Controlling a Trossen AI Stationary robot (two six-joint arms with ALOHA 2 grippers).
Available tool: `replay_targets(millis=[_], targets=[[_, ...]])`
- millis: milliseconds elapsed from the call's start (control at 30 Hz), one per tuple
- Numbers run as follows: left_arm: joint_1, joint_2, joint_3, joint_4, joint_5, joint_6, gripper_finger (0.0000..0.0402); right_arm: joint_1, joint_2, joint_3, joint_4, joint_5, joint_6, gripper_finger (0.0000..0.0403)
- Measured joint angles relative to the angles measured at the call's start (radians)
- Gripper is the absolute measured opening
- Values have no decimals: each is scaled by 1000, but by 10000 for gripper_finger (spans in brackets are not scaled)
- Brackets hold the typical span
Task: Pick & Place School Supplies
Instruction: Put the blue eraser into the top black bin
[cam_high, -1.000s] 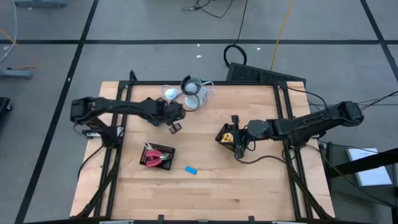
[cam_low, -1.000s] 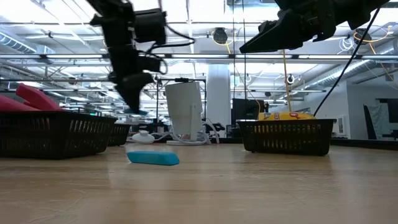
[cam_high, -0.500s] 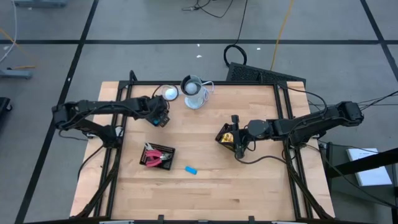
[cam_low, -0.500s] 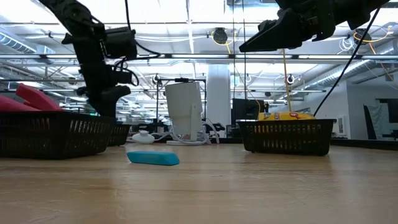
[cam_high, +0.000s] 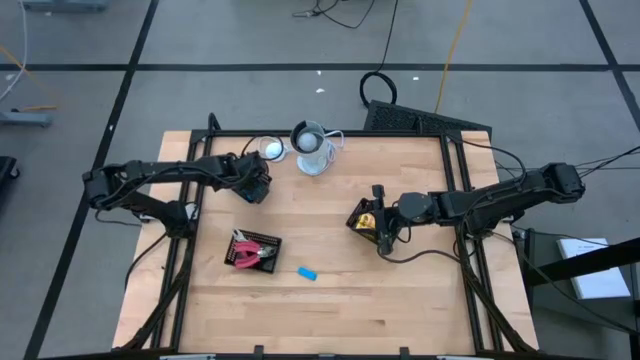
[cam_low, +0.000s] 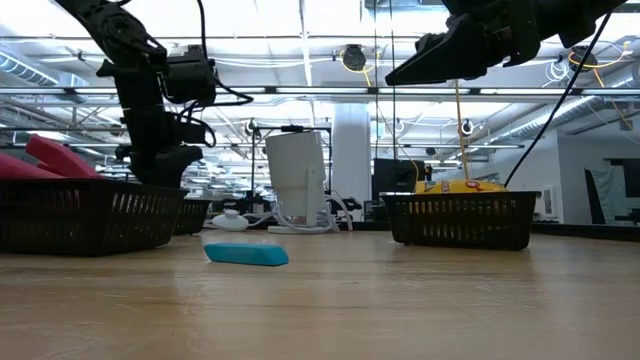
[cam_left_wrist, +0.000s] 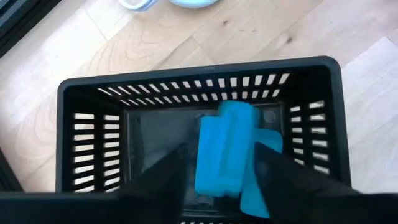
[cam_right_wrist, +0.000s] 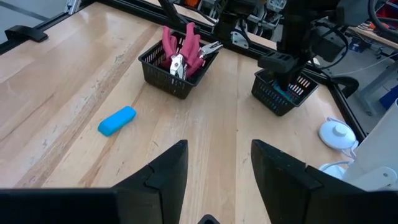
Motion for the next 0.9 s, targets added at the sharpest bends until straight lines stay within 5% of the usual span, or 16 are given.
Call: replay_targets(millis=[167,300,567,900], targets=[[1,0,0,-2,-1,5,264,0,0,0,0,0,0,166],[-4,-7,0,10,-46,13,295,0,0,0,0,-1,8,166],[-107,-192,0,77,-105,71,290,0,80,0,51,-55,92,166],[-479,-443,-145,349,-88,105,271,24,445,174,163,-243,191,166]])
